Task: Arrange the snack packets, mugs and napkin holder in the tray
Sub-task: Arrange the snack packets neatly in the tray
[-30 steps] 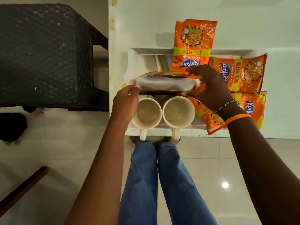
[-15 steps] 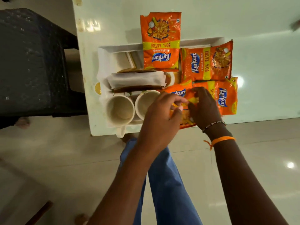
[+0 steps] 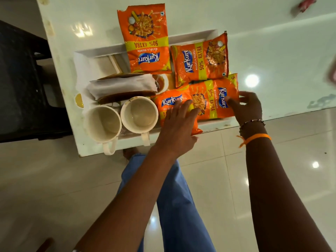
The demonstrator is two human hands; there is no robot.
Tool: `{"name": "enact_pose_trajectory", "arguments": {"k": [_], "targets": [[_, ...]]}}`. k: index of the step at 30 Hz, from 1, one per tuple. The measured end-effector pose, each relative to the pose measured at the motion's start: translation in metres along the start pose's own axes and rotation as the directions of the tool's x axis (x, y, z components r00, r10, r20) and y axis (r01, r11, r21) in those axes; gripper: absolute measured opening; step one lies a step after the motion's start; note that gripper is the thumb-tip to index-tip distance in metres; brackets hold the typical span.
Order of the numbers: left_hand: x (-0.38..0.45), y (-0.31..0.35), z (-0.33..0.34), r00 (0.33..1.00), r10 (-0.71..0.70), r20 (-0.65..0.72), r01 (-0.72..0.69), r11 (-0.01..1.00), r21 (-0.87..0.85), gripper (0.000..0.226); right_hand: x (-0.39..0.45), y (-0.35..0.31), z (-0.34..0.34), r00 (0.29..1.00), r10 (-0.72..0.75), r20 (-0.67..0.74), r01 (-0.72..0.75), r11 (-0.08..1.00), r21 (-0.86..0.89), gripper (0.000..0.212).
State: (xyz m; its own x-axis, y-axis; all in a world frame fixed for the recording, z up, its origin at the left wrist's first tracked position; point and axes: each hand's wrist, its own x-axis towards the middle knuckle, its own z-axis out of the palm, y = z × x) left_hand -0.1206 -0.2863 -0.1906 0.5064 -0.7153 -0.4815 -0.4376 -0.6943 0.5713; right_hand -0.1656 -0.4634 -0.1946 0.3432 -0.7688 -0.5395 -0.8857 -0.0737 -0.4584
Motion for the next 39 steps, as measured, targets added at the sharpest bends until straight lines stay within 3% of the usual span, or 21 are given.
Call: {"name": "enact_pose_trajectory", "arguments": {"k": [2, 7, 14, 16, 18, 21, 25, 28, 33, 39], "targets": [[0.001, -0.001, 0.007, 1.000, 0.002, 0.028, -0.003, 0.999, 0.044, 0.081, 0.003, -0.001, -0.003, 0.998, 0.010, 0.061, -0.013, 0.999, 0.041, 0.035], [-0.001, -0.003, 0.026, 0.998, 0.014, 0.055, -0.025, 0.979, 0.201, 0.087, 0.000, 0.007, -0.022, 0.997, -0.035, -0.075, 0.042, 0.996, 0.082, 0.031], [0.001, -0.007, 0.029, 0.994, 0.084, 0.065, -0.098, 0.964, 0.247, 0.087, 0.005, 0.006, -0.022, 0.989, -0.137, 0.047, 0.137, 0.990, 0.014, 0.029], [0.003, -0.006, 0.026, 0.991, 0.086, 0.099, -0.106, 0.969, 0.225, 0.082, 0.008, 0.003, -0.023, 0.990, -0.135, 0.049, 0.136, 0.991, -0.006, 0.033], [0.005, -0.004, 0.020, 0.992, 0.067, 0.104, -0.083, 0.985, 0.150, 0.076, 0.009, -0.001, -0.024, 0.988, -0.142, -0.059, 0.139, 0.989, -0.053, 0.037], [0.013, 0.004, 0.006, 0.998, -0.050, -0.022, 0.050, 0.999, -0.018, 0.072, 0.012, -0.018, -0.025, 0.949, -0.237, -0.208, 0.233, 0.971, -0.045, 0.033], [0.041, 0.010, -0.017, 0.960, -0.238, -0.145, 0.232, 0.971, -0.056, 0.077, 0.026, -0.054, -0.005, 0.921, -0.374, -0.105, 0.367, 0.927, -0.078, 0.030], [0.066, 0.009, -0.032, 0.938, -0.312, -0.154, 0.302, 0.950, -0.083, 0.075, 0.044, -0.071, 0.014, 0.929, -0.367, -0.045, 0.359, 0.924, -0.136, 0.036], [0.085, 0.009, -0.041, 0.948, -0.302, -0.101, 0.263, 0.920, -0.289, 0.073, 0.061, -0.085, 0.016, 0.945, -0.313, -0.099, 0.298, 0.944, -0.138, 0.032], [0.088, 0.005, -0.040, 0.980, -0.185, -0.066, 0.159, 0.944, -0.291, 0.070, 0.064, -0.084, -0.002, 0.949, -0.283, -0.139, 0.275, 0.959, -0.070, 0.030]]}}
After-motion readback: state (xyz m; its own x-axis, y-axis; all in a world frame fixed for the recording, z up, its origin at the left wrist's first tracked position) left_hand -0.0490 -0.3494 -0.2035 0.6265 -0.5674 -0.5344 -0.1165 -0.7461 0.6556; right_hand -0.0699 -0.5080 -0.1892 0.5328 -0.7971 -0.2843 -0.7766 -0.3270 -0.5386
